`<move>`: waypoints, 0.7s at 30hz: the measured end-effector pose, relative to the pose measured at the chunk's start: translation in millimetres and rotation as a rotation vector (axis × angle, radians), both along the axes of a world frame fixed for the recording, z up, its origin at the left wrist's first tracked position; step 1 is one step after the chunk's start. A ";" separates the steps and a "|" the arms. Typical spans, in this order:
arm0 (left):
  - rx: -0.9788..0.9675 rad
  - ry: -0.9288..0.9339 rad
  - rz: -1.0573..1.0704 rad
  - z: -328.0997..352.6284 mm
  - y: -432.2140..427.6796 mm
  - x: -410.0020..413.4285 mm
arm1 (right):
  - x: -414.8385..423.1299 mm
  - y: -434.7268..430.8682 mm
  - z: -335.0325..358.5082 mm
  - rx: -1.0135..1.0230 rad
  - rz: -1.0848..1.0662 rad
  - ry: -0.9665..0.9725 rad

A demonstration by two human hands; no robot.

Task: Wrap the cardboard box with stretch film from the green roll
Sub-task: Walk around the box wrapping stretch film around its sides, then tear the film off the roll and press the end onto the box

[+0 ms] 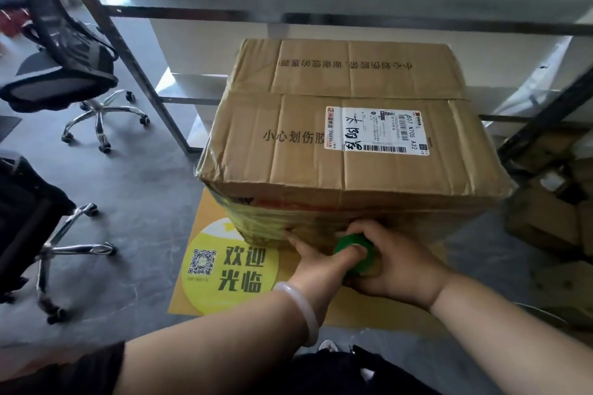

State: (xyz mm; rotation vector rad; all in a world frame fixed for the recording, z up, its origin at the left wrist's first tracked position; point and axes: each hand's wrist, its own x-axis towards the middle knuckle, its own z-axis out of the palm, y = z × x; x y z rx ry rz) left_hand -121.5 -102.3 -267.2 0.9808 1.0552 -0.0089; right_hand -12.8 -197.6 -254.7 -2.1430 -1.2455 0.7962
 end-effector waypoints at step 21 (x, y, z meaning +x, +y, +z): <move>-0.215 -0.157 0.253 15.8 -21.6 -6.4 | -24.0 -24.9 -10.8 0.325 -0.185 -0.030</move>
